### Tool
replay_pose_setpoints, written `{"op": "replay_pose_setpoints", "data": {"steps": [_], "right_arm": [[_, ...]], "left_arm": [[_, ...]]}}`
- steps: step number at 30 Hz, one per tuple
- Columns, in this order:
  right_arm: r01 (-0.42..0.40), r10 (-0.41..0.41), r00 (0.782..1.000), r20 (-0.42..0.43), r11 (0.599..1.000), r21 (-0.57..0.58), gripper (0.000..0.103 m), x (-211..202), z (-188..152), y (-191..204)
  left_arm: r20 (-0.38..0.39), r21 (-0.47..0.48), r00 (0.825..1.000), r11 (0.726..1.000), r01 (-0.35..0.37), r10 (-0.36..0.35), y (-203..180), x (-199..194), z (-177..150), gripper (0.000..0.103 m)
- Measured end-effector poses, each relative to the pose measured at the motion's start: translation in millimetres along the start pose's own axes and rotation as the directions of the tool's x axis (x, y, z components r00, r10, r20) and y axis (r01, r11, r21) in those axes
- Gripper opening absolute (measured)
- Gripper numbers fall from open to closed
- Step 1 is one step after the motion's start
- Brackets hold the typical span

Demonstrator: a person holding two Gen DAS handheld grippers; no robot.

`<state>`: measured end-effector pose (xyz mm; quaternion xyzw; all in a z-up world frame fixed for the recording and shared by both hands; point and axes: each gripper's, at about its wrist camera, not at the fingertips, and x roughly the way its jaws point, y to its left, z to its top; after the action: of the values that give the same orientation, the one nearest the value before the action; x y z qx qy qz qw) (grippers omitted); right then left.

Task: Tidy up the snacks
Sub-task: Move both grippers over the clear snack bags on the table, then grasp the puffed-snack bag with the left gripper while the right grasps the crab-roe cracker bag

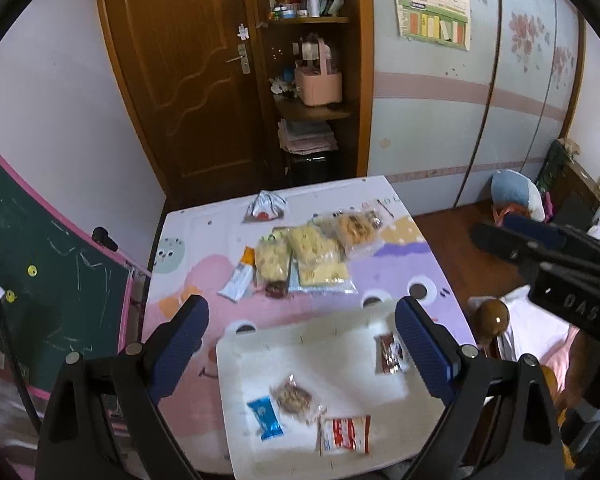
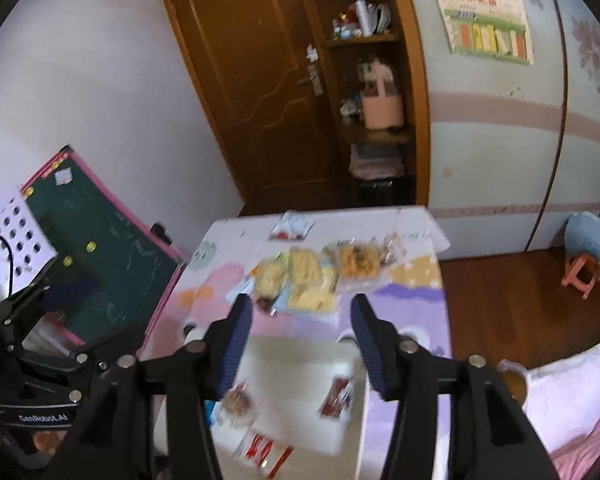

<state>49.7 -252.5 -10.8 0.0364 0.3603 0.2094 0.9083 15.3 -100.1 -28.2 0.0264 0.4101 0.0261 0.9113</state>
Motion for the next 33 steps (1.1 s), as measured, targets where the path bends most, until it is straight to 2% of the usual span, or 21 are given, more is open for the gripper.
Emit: {"op": "replay_pose_setpoints", "data": {"steps": [3, 7, 12, 14, 18, 22, 27, 30, 33], "right_arm": [[0.041, -0.041, 0.999, 0.008, 0.999, -0.017, 0.06, 11.6, 24.3, -6.8], [0.041, -0.043, 0.997, -0.06, 0.999, -0.034, 0.061, 46.7, 60.6, -21.9], [0.029, -0.026, 0.988, -0.153, 0.999, 0.018, 0.065, 113.2, 93.6, -55.7], [0.024, -0.011, 0.979, -0.202, 0.998, 0.063, 0.065, 149.9, 99.8, -73.4], [0.016, 0.013, 0.952, -0.306, 0.996, 0.091, 0.065, 226.7, 95.1, -97.5], [-0.011, 0.059, 0.92, -0.388, 0.992, 0.125, 0.065, 291.0, 77.0, -107.4], [-0.003, 0.068, 0.879, -0.471, 0.991, 0.137, 0.068, 354.9, 49.7, -113.7], [0.008, 0.04, 0.871, -0.489, 0.995, 0.095, 0.074, 373.4, 41.2, -109.9], [0.009, 0.029, 0.865, -0.501, 0.997, 0.072, 0.076, 385.6, 37.5, -107.7]], "left_arm": [[-0.009, -0.015, 1.0, 1.0, 0.025, -0.025, 6.6, 20.0, 23.1, 0.094], [-0.009, -0.05, 0.998, 0.997, 0.055, -0.056, 19.2, 60.6, 62.8, 0.094], [-0.016, -0.09, 0.999, 0.995, 0.043, -0.044, 28.1, 128.5, 97.8, 0.098], [-0.055, -0.111, 0.998, 0.993, 0.031, -0.038, 30.3, 166.6, 103.9, 0.098], [-0.163, -0.162, 0.985, 0.986, 0.03, -0.057, 28.7, 246.9, 101.3, 0.098], [-0.275, -0.202, 0.959, 0.979, 0.009, -0.065, 25.0, 315.3, 80.7, 0.097], [-0.352, -0.219, 0.932, 0.976, 0.012, -0.091, 19.7, 362.5, 61.3, 0.097], [-0.382, -0.21, 0.919, 0.977, 0.02, -0.101, 15.0, 381.1, 53.7, 0.097], [-0.407, -0.195, 0.908, 0.981, 0.019, -0.099, 10.2, 396.2, 47.7, 0.097]]}}
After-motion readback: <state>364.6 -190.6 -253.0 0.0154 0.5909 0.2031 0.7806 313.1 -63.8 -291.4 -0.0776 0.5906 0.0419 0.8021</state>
